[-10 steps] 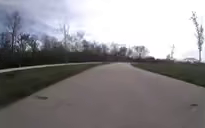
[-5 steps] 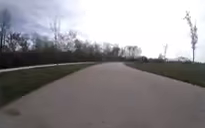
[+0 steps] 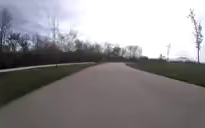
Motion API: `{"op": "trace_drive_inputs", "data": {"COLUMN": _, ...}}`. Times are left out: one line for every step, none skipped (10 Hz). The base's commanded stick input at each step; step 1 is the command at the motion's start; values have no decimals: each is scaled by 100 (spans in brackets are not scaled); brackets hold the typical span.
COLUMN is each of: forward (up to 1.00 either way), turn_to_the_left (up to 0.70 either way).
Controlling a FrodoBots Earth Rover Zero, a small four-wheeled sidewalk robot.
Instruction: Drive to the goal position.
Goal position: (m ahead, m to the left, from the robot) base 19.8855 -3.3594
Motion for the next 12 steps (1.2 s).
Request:
{"op": "trace_drive_inputs", "data": {"forward": 100, "turn_to_the_left": -8}}
{"op": "trace_drive_inputs", "data": {"forward": 100, "turn_to_the_left": -25}}
{"op": "trace_drive_inputs", "data": {"forward": 100, "turn_to_the_left": -40}}
{"op": "trace_drive_inputs", "data": {"forward": 100, "turn_to_the_left": -32}}
{"op": "trace_drive_inputs", "data": {"forward": 100, "turn_to_the_left": -18}}
{"op": "trace_drive_inputs", "data": {"forward": 100, "turn_to_the_left": 0}}
{"op": "trace_drive_inputs", "data": {"forward": 100, "turn_to_the_left": 0}}
{"op": "trace_drive_inputs", "data": {"forward": 100, "turn_to_the_left": 0}}
{"op": "trace_drive_inputs", "data": {"forward": 100, "turn_to_the_left": 0}}
{"op": "trace_drive_inputs", "data": {"forward": 100, "turn_to_the_left": 0}}
{"op": "trace_drive_inputs", "data": {"forward": 100, "turn_to_the_left": 0}}
{"op": "trace_drive_inputs", "data": {"forward": 100, "turn_to_the_left": 0}}
